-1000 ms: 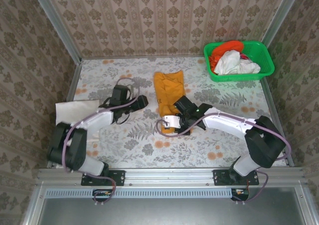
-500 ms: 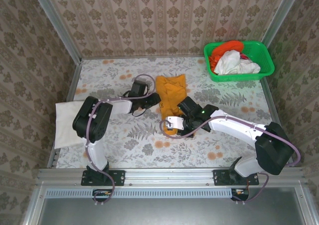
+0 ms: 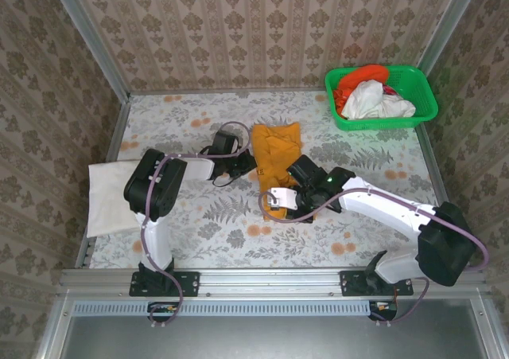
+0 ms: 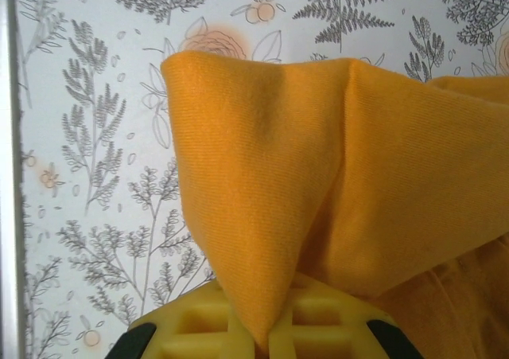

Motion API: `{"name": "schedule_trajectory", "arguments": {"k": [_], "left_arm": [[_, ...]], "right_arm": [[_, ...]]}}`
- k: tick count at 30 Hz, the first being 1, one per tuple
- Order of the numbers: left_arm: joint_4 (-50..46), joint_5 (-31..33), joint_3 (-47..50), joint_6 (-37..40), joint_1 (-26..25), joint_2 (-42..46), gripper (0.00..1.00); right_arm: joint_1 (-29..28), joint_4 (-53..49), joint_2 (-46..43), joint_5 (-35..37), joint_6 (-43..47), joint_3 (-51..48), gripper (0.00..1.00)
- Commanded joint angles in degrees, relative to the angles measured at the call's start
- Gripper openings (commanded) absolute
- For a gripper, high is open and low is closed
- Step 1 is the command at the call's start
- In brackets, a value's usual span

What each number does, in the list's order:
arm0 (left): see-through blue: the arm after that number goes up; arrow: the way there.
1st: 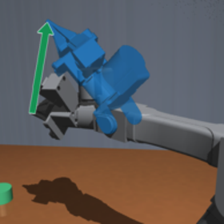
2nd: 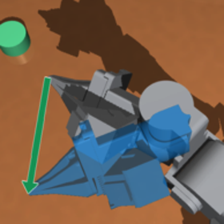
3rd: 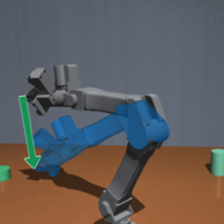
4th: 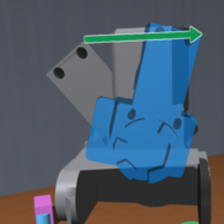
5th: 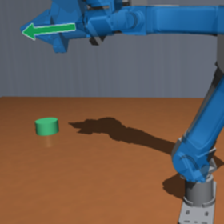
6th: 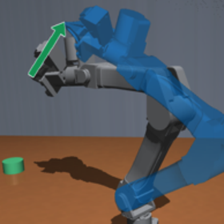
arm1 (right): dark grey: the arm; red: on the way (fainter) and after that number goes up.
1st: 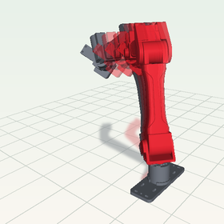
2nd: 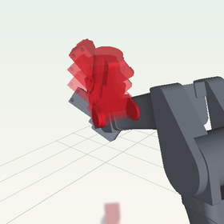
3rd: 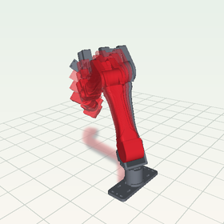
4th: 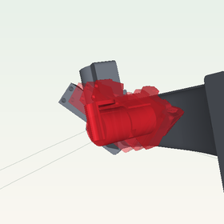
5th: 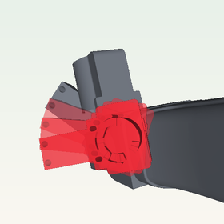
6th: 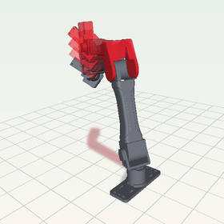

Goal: Fold and stack the t-shirts

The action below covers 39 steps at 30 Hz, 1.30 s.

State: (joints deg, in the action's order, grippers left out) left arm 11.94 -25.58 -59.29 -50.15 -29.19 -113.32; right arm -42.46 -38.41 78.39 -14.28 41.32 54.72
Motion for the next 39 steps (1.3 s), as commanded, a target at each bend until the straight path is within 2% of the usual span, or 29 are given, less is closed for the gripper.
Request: {"name": "schedule_trajectory", "arguments": {"k": [1, 7, 12, 18, 23, 28, 34, 39], "left_arm": [[-4.7, -2.3, -1.0, 1.9, -0.4, -0.8, 0.0], [-11.7, -4.2, -1.1, 6.7, -0.5, -2.1, 0.0], [-12.5, -6.0, 0.0, 8.6, -0.1, -3.5, 0.0], [-11.7, -8.0, 0.6, 6.5, 2.0, -7.1, 0.0], [-14.1, -9.2, -1.0, 8.9, 2.6, -8.9, 0.0], [-18.2, -8.9, -2.5, 13.2, 2.7, -9.8, 0.0], [-19.2, -9.7, -3.6, 13.9, 2.7, -12.0, 0.0], [-19.6, -9.8, -4.6, 14.1, 2.8, -12.7, 0.0]], "right_arm": [[-0.6, -6.1, -2.2, -2.9, -1.4, 3.4, 0.0], [1.1, -12.6, 0.9, -1.8, 3.1, 12.8, 0.0], [6.9, -22.9, 11.5, -3.7, 7.7, 27.8, 0.0], [13.7, -26.7, 22.5, -4.4, 15.6, 40.4, 0.0], [18.1, -35.5, 34.8, -7.4, 20.4, 57.3, 0.0], [20.3, -39.6, 45.7, -6.8, 21.6, 71.5, 0.0], [21.2, -43.5, 56.5, -8.0, 20.9, 88.6, 0.0], [21.2, -39.2, 60.1, -8.3, 18.6, 91.4, 0.0]]}}
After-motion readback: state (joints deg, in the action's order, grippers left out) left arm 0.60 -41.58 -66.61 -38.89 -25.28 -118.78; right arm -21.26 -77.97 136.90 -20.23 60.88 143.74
